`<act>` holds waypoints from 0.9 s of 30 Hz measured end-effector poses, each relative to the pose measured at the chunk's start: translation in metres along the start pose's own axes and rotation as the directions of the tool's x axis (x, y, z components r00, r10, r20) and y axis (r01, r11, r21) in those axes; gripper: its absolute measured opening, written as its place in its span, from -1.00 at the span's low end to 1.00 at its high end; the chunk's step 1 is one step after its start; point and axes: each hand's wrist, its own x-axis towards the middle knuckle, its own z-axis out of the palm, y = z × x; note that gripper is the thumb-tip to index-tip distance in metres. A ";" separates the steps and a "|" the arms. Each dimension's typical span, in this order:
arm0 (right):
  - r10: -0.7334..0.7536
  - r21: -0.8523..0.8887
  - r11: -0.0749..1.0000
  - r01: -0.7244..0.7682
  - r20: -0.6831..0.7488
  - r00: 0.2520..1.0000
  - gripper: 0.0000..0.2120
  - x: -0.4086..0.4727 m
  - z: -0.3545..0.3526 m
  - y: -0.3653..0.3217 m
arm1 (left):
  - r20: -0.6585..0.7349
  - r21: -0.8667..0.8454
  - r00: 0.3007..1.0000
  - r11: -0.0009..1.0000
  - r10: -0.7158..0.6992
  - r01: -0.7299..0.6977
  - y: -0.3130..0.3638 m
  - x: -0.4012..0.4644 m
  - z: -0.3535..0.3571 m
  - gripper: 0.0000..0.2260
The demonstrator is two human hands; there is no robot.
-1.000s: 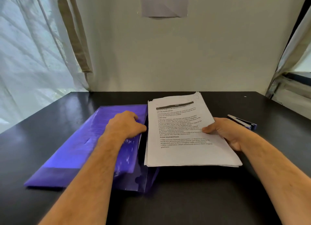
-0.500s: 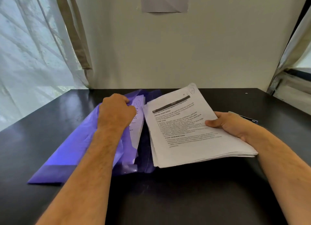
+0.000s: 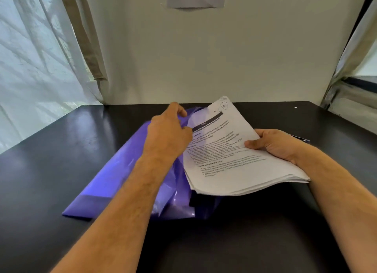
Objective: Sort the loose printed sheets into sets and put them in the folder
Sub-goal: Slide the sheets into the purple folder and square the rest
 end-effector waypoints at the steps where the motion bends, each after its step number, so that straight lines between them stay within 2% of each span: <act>1: 0.005 -0.014 1.000 -0.005 -0.015 1.000 -0.73 0.001 -0.003 0.001 | 0.058 0.027 0.998 0.999 0.032 -0.034 0.003 -0.003 0.004 -0.76; 3: 0.005 -0.042 0.999 -0.007 -0.047 0.999 -0.73 0.000 -0.010 0.003 | 0.200 0.119 0.977 0.988 0.076 -0.101 0.008 -0.007 0.010 -0.74; 6: -0.009 -0.085 0.996 0.001 -0.092 0.996 -0.72 0.001 -0.014 0.005 | 0.361 0.189 0.930 0.971 0.067 -0.143 0.012 -0.012 0.012 -0.68; 11: -0.020 -0.132 0.991 0.006 -0.111 0.994 -0.72 0.002 -0.011 0.005 | 0.484 0.184 0.875 0.979 -0.009 -0.091 0.014 -0.012 0.001 -0.56; 14: -0.024 -0.129 0.992 0.007 -0.135 0.990 -0.71 0.000 -0.009 0.003 | 0.538 0.318 0.842 0.936 -0.049 -0.149 0.014 -0.012 -0.007 -0.32; 16: -0.031 -0.140 0.990 0.009 -0.153 0.988 -0.71 -0.002 -0.006 0.001 | 0.562 0.315 0.824 0.940 -0.073 -0.131 0.015 -0.013 -0.009 -0.33; 19: -0.050 -0.156 0.988 0.022 -0.174 0.983 -0.70 -0.005 0.002 -0.003 | 0.522 0.244 0.850 0.967 -0.069 -0.071 0.020 -0.014 -0.009 -0.44; 27: -0.124 -0.171 0.982 0.084 -0.239 0.963 -0.72 -0.014 0.000 -0.009 | 0.255 -0.068 0.967 0.997 -0.008 0.027 0.013 0.000 -0.019 -0.71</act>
